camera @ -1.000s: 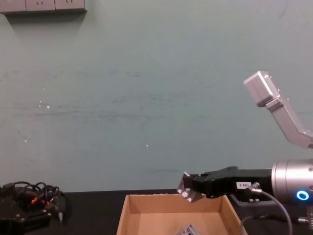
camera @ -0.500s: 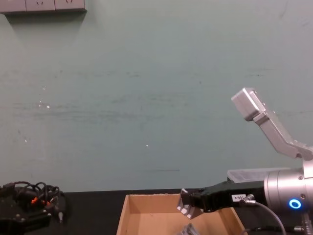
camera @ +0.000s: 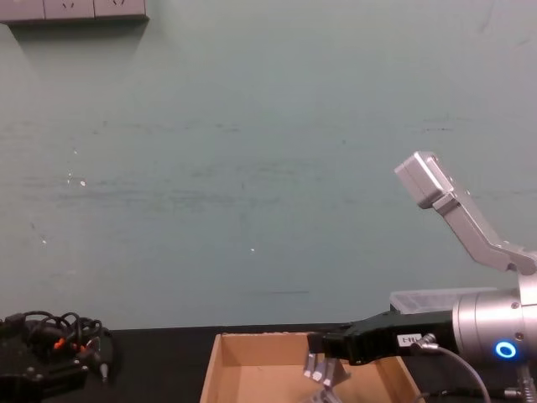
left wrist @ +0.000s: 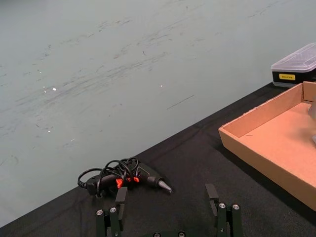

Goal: Use one hand to pick up the angle iron from the table and place it into the box.

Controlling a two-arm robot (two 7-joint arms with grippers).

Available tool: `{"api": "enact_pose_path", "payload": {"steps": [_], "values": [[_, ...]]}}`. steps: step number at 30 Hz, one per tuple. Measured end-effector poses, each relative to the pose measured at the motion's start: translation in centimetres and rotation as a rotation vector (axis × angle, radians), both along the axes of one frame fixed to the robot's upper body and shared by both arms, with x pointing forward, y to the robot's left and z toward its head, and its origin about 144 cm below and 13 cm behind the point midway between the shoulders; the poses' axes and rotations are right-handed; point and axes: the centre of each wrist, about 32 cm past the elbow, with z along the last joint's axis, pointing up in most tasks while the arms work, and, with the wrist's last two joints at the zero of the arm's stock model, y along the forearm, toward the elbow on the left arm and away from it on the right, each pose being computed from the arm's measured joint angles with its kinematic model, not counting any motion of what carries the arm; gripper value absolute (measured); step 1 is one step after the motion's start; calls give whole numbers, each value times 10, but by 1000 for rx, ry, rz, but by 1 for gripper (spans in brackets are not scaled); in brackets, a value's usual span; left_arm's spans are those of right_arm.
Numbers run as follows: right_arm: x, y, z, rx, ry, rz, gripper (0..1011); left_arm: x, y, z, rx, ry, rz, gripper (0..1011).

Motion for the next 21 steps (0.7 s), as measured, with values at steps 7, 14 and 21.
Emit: {"api": "enact_pose_path", "payload": {"steps": [7, 14, 21], "values": [[0, 0, 0, 2, -1, 0, 361, 0, 0, 0, 0, 0, 0, 1000], [0, 0, 0, 3, -1, -1, 551, 0, 0, 0, 0, 0, 0, 1000], [-1, 0, 0, 4, -2, 0, 788, 0, 0, 0, 0, 0, 0, 1000]]}}
